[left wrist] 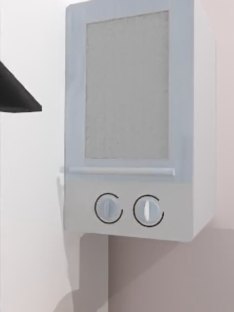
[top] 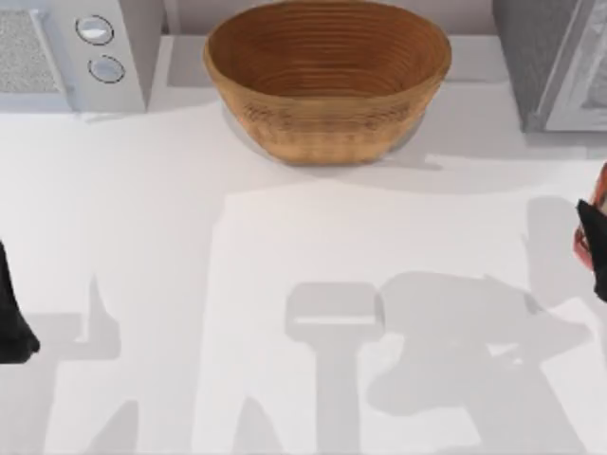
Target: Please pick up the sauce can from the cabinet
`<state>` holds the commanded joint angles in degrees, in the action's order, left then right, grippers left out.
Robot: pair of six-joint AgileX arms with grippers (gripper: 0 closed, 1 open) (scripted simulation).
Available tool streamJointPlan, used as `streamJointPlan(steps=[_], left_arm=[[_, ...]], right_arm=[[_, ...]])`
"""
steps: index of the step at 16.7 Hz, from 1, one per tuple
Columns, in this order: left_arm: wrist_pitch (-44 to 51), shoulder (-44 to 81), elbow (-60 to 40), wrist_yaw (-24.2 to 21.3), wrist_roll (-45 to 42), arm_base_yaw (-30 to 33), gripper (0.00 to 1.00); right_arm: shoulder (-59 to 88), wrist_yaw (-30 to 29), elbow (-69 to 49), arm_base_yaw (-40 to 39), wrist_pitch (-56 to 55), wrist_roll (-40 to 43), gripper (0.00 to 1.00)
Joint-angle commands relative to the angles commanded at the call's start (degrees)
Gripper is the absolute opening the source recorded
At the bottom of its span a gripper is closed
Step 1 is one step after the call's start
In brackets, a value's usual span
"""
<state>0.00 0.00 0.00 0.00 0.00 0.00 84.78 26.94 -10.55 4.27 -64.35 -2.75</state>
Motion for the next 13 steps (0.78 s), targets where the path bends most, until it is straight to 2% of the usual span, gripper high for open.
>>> streamJointPlan(steps=[13], left_arm=[[0.0, 0.0, 0.0, 0.0, 0.0, 0.0, 1.00]], right_arm=[[24.6, 13.4, -7.4, 0.8, -23.5, 1.9, 0.00]])
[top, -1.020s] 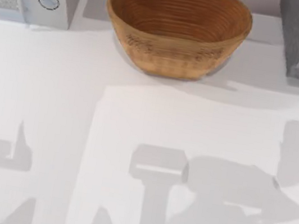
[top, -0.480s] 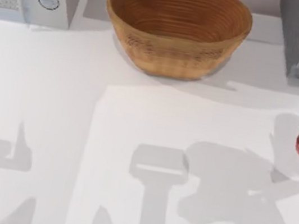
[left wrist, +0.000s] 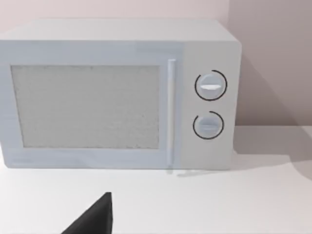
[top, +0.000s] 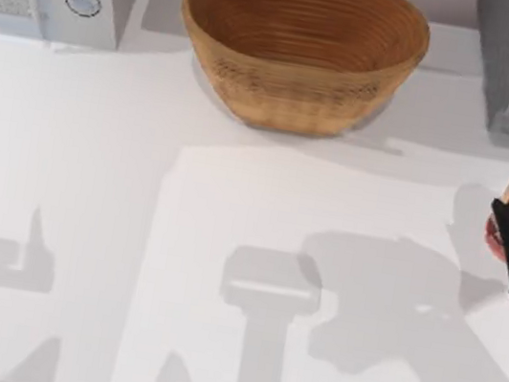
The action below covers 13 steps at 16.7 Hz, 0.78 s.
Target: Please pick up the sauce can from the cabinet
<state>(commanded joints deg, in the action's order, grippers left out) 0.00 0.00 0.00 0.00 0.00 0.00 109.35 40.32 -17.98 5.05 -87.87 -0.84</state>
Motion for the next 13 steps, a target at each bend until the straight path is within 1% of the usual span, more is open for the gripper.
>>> streamJointPlan(steps=[5, 7, 13], left_arm=[[0.0, 0.0, 0.0, 0.0, 0.0, 0.0, 1.00], [0.0, 0.0, 0.0, 0.0, 0.0, 0.0, 1.00], [0.0, 0.0, 0.0, 0.0, 0.0, 0.0, 1.00]], right_arm=[[6.1, 6.2, -2.4, 0.4, -7.1, 0.2, 0.00], [7.3, 7.6, -2.8, 0.6, -8.4, 0.1, 0.00], [7.3, 7.7, -2.6, 0.4, -8.4, 0.0, 0.00]])
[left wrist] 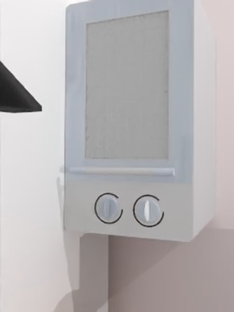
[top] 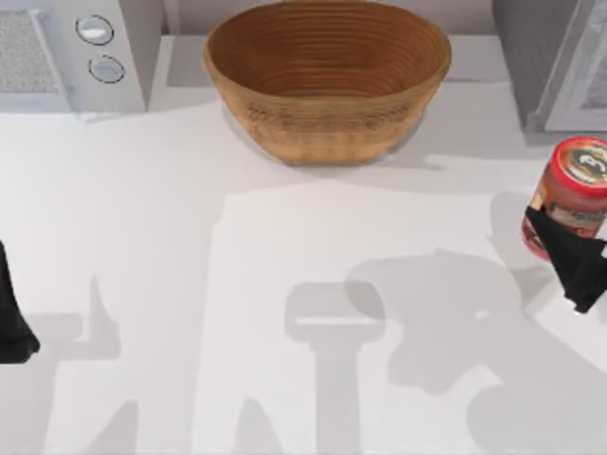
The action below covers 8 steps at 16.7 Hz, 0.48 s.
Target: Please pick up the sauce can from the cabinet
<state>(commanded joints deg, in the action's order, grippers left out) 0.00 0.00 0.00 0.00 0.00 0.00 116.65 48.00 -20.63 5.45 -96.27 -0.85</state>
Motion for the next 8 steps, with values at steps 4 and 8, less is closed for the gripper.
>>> streamJointPlan(steps=[4, 8], left_arm=[[0.0, 0.0, 0.0, 0.0, 0.0, 0.0, 1.00], [0.0, 0.0, 0.0, 0.0, 0.0, 0.0, 1.00]], right_arm=[[3.7, -2.7, -3.1, -2.7, 0.3, -0.4, 0.00], [9.6, -7.9, -9.6, -7.6, 0.2, 0.2, 0.00]])
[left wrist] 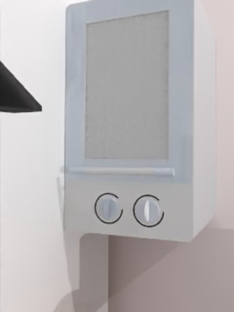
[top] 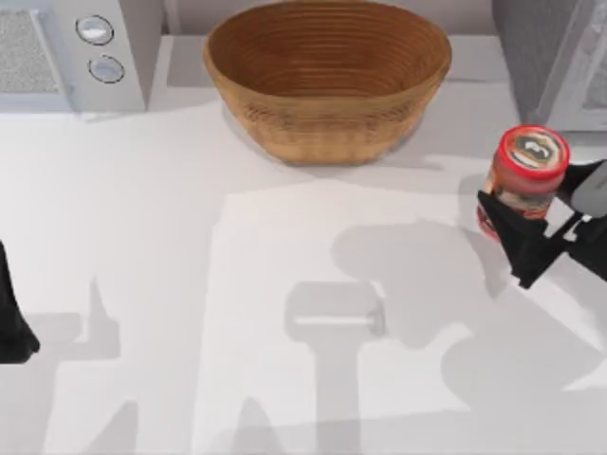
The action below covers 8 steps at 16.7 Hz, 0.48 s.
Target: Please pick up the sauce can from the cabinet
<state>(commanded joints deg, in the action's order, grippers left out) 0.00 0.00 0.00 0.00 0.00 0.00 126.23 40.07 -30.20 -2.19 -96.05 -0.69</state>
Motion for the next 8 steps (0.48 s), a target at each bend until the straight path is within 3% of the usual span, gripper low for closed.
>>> streamJointPlan(steps=[5, 8], left_arm=[[0.0, 0.0, 0.0, 0.0, 0.0, 0.0, 1.00], [0.0, 0.0, 0.0, 0.0, 0.0, 0.0, 1.00]], right_arm=[[1.2, -1.1, -1.4, -1.1, 0.0, 0.1, 0.00], [1.2, -1.1, -1.4, -1.1, 0.0, 0.1, 0.23]])
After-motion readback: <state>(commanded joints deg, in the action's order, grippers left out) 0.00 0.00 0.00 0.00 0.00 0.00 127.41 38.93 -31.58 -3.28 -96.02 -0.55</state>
